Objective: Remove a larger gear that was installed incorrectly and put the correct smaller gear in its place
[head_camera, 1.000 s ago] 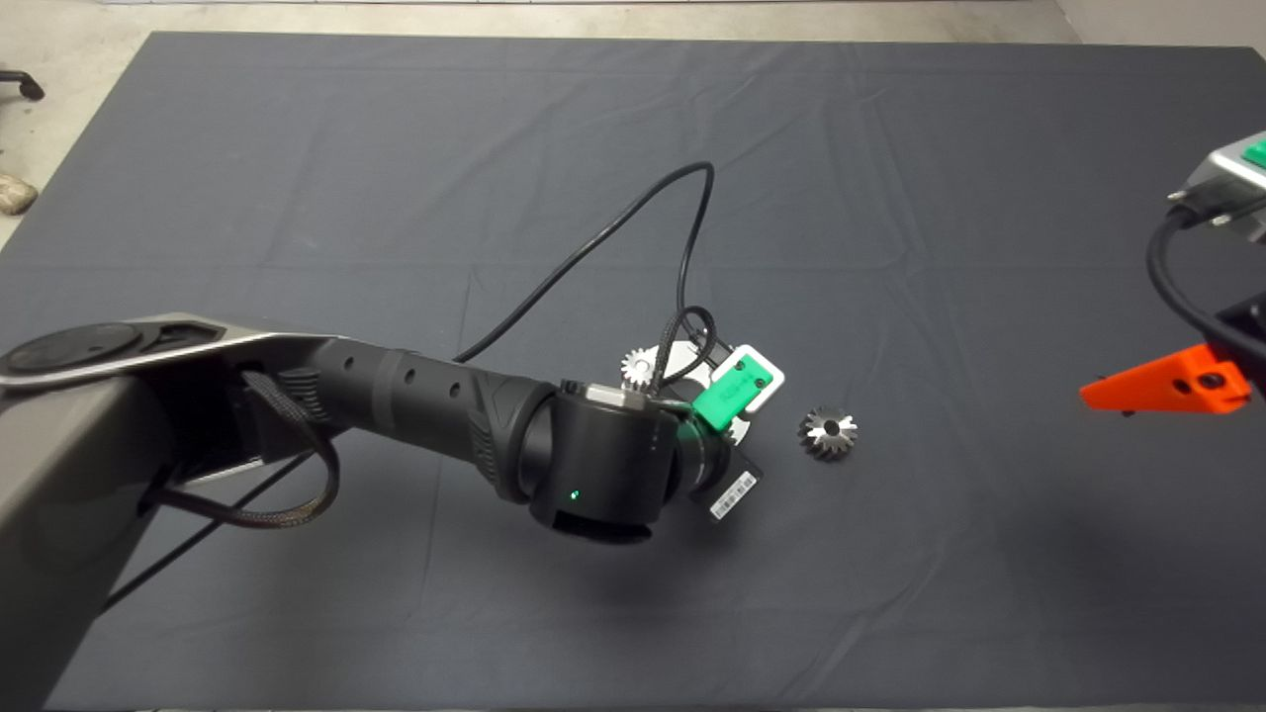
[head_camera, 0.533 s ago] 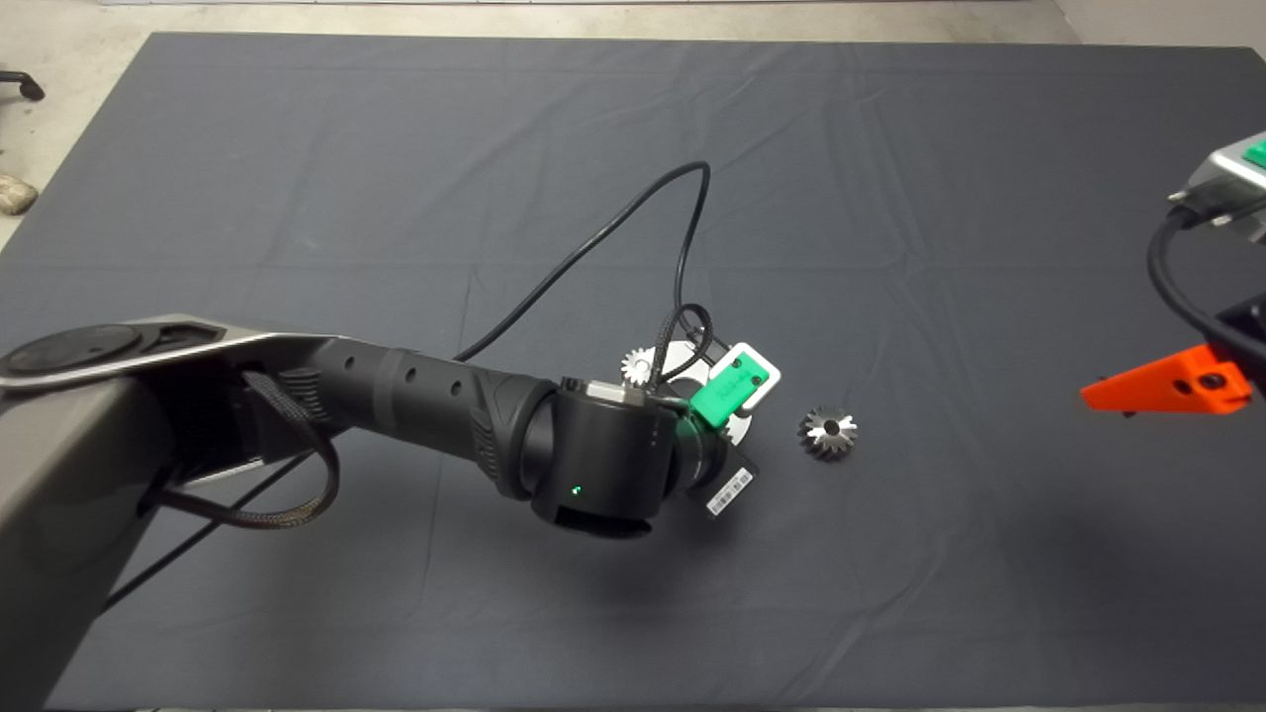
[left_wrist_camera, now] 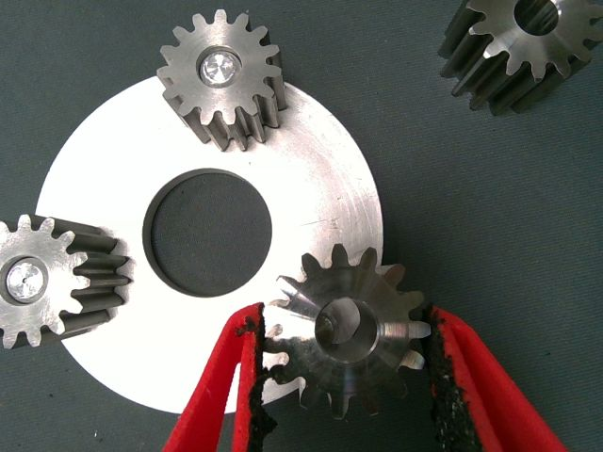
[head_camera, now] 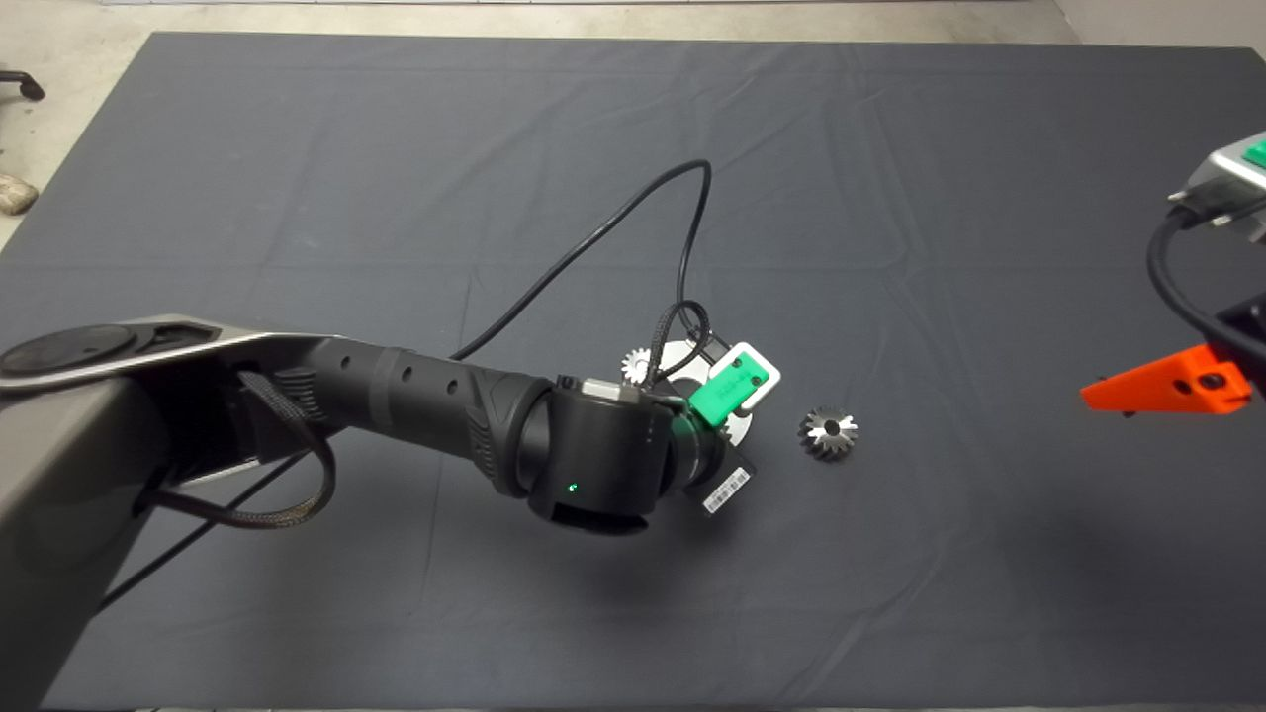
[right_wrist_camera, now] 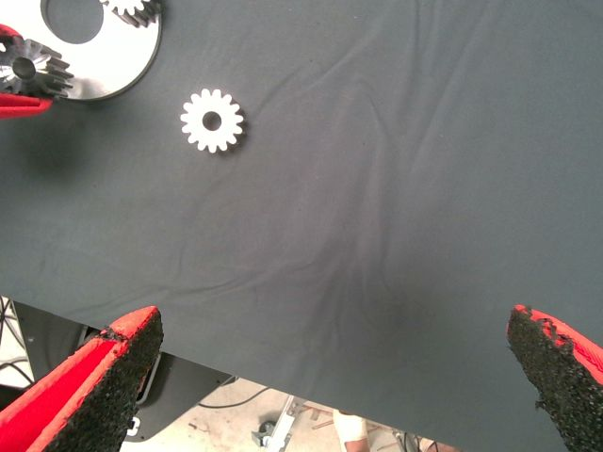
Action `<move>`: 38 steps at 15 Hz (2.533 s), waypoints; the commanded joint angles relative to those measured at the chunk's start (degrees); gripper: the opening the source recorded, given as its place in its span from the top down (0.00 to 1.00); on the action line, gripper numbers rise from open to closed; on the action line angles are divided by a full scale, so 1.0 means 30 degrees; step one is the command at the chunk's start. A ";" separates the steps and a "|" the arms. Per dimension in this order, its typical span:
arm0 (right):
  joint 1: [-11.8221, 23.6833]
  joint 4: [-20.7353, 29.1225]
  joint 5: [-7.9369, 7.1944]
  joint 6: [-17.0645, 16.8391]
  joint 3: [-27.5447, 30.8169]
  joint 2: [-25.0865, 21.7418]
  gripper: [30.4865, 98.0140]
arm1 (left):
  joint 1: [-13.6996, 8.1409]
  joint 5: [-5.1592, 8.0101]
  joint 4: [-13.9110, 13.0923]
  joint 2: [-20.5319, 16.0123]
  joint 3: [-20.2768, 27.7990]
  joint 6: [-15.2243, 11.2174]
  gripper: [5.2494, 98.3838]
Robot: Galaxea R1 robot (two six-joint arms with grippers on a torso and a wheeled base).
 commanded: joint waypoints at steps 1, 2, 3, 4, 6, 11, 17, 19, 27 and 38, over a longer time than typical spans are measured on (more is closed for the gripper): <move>0.0369 0.0545 -0.0996 0.0139 0.0102 0.0008 0.02 | -0.0227 0.0262 0.0391 -0.0229 0.0508 0.0095 0.69; 0.0370 0.0545 -0.0971 0.0139 0.0102 -0.0001 0.02 | -0.0256 0.0262 0.0391 -0.0229 0.0507 0.0095 0.69; 0.0370 0.0545 -0.0968 0.0139 0.0102 -0.0003 0.02 | -0.0285 0.0262 0.0391 -0.0200 0.0509 0.0095 0.69; 0.0370 0.0545 -0.0997 0.0139 0.0102 -0.0003 0.02 | -0.0315 0.0262 0.0391 -0.0200 0.0509 0.0095 0.69; 0.0370 0.0545 -0.0975 0.0139 0.0102 -0.0003 0.02 | -0.0344 0.0262 0.0391 -0.0170 0.0620 0.0095 0.69; 0.0370 0.0545 -0.0997 0.0139 0.0104 0.0021 0.02 | -0.0315 0.0262 0.0420 -0.0170 0.0597 0.0095 0.69; 0.0341 0.0545 -0.0968 0.0139 0.0181 0.0056 0.02 | -0.0315 0.0233 0.0420 -0.0025 0.0538 0.0065 0.69; 0.0341 0.0545 -0.0968 0.0139 0.0190 0.0026 0.02 | -0.0336 0.0233 0.0420 0.0114 0.0538 0.0065 0.69; 0.0341 0.0545 -0.0997 0.0139 0.0193 0.0056 0.02 | -0.0344 0.0233 0.0420 0.0322 0.0393 0.0007 0.69; 0.0341 0.0545 -0.0997 0.0139 0.0220 0.0056 0.02 | -0.0256 0.0116 0.0420 0.0298 -0.0048 0.0095 0.69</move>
